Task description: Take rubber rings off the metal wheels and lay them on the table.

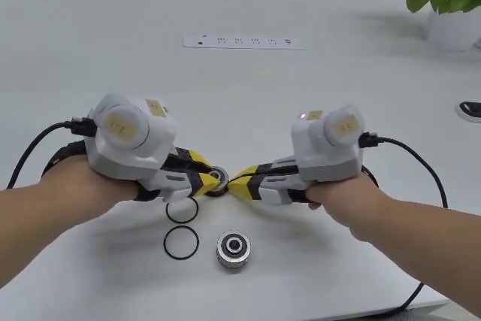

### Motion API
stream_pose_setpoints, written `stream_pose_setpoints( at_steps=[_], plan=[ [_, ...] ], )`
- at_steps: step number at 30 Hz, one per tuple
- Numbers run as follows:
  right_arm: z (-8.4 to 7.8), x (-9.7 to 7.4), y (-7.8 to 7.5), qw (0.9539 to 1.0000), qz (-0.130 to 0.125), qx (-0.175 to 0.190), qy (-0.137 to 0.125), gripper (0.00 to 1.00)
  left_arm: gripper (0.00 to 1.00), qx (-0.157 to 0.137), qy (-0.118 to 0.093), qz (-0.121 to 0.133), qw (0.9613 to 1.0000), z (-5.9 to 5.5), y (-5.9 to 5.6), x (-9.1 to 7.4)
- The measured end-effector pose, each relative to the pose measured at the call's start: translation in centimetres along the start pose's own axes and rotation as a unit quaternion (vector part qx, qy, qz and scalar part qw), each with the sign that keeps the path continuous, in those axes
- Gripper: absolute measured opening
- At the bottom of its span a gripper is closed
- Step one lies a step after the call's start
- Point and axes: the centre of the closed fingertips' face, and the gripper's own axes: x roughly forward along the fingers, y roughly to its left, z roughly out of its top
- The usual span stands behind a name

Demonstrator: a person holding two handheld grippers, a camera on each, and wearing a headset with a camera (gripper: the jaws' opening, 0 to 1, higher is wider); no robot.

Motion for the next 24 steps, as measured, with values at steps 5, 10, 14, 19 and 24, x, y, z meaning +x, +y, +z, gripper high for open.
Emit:
stream_pose_setpoints(
  at_steps=[5, 10, 14, 19, 24],
  plan=[
    [0.1, 0.0, -0.1, 1.0000, 0.000, 0.009, -0.004, 0.00, 0.13, 0.003, 0.000, 0.000, 1.0000, 0.0, 0.0, 0.0],
    [0.2, -0.2, -0.1, 0.9995, 0.000, 0.028, -0.013, 0.00, 0.13, 0.004, -0.002, -0.001, 1.0000, 0.0, -0.1, 0.0],
    [0.3, -0.3, -0.1, 0.9991, 0.000, 0.040, -0.016, 0.00, 0.13, 0.004, -0.001, 0.000, 1.0000, 0.0, -0.1, 0.0],
    [0.3, -0.4, -0.2, 0.9976, 0.002, 0.064, -0.025, 0.00, 0.13, 0.004, -0.002, 0.000, 1.0000, -0.1, 0.0, 0.0],
    [1.2, -0.6, -0.4, 0.9917, 0.005, 0.114, -0.060, 0.00, 0.13, 0.005, -0.001, 0.000, 1.0000, -0.1, -0.1, 0.0]
  ],
)
